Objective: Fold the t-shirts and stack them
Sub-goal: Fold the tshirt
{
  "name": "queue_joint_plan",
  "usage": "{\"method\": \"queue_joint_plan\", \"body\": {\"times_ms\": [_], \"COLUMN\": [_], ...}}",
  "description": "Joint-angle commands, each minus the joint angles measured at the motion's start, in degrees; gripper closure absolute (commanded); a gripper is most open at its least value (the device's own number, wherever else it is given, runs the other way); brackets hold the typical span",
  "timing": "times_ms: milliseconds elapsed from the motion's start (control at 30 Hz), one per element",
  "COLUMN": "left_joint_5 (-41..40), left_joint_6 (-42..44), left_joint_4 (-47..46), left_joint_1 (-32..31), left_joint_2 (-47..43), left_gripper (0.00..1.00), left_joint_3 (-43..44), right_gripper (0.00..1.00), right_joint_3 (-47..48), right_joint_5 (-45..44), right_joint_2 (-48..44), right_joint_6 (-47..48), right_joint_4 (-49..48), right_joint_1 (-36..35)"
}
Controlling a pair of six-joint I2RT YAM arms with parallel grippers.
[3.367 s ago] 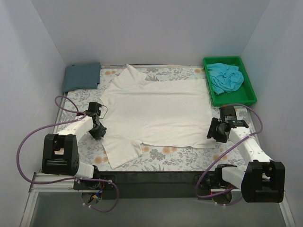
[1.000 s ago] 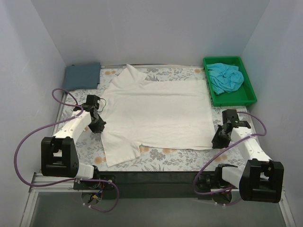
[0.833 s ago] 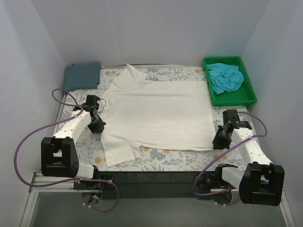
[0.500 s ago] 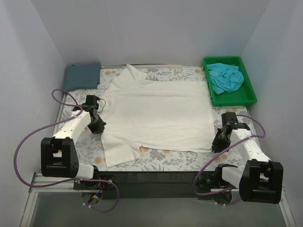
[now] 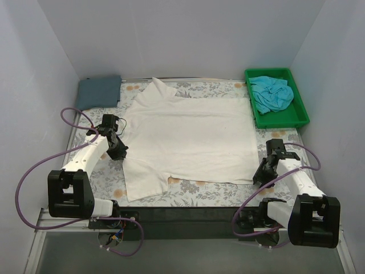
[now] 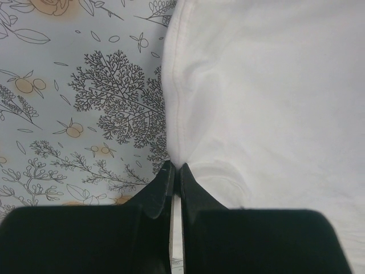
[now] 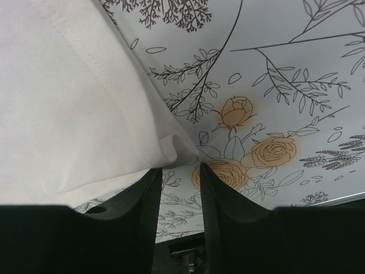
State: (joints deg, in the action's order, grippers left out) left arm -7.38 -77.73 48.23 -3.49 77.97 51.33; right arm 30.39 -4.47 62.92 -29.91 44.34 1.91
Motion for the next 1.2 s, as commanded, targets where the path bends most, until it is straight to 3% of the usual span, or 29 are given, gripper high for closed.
{"method": "queue_joint_plan", "body": {"times_ms": [0,733,967,1167], "left_joint_5": [1.31,3.16,2.1,1.05], "left_joint_6": [0.74,1.01,1.0,1.01], "left_joint_4": [-1.2,-2.17,-0.68,1.87], "left_joint_1": [0.32,0.32,0.5,1.2], "left_joint_2": [-2.56,-2.39,-2.48,-3.71], "left_gripper": [1.0,1.0,1.0,1.0], "left_joint_3": [-0.53,-1.32,-0.36,1.66], "right_gripper": [0.66,0.68,0.98,0.99], "right_joint_3": [-0.33,-2.62,-1.39,4.32], "right_joint_5": [-2.91,-3.7,-2.83,-1.42], "right_joint_2": [-2.27,-1.83,-1.48,-3.41], "right_joint_6": [-2.78,-5.95,-5.25,-1.91], "right_joint_4": [-0.92,-5.05,-1.63,7.07], "right_joint_1": [0.28,1.08,1.34,1.69]}}
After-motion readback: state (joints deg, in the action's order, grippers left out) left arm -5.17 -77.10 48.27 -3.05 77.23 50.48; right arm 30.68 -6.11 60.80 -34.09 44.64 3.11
